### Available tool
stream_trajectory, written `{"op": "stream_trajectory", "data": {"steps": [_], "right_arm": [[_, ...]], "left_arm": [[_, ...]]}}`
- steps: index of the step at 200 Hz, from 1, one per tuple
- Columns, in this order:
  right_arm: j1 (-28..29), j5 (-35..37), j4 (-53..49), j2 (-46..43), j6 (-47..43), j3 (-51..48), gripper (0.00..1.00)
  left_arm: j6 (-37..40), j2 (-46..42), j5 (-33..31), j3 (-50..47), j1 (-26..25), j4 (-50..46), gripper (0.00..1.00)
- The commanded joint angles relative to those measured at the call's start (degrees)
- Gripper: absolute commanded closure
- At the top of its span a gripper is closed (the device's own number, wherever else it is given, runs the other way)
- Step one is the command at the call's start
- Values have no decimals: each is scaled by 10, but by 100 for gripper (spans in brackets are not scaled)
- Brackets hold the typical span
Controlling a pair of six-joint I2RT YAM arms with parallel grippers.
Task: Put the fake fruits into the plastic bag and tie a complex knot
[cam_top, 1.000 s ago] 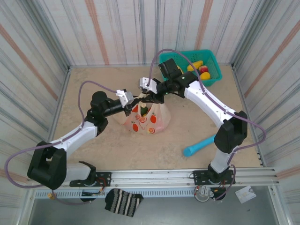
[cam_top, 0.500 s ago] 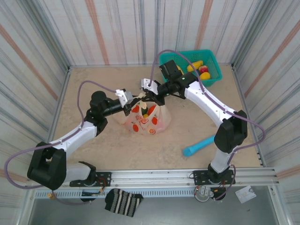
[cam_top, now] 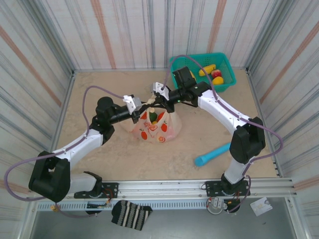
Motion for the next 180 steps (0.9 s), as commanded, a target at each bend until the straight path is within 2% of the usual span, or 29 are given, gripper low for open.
{"op": "stream_trajectory", "data": {"steps": [1,7,40,49,69,97,148,164,180], "right_arm": [[-6,-32,42,-29,12,-2,100],[-8,-32,41,-31,10,-4,100],[-9,33,12,-49,-41,-3,100],[-5,71,8,-54,-57,-4,100],[5,172,28,-64,-95,-20,100],[22,269,61,-73,-148,-38,100],[44,325,146,-103,-230,-91,100],[46,316,161,-111,-245,-104,100],[50,317,189,-121,-255,-123,100]], "left_arm": [[9,-16,21,7,-10,-17,100],[11,-18,17,6,-12,-22,99],[15,-35,-11,14,-15,-55,73],[13,-41,-16,19,-15,-69,65],[9,-60,-27,25,-16,-82,57],[13,-100,-53,16,-22,-74,54],[11,-165,-32,6,-21,-64,53],[7,-164,-74,15,-13,-74,54],[-1,-146,-162,28,-8,-86,53]]}}
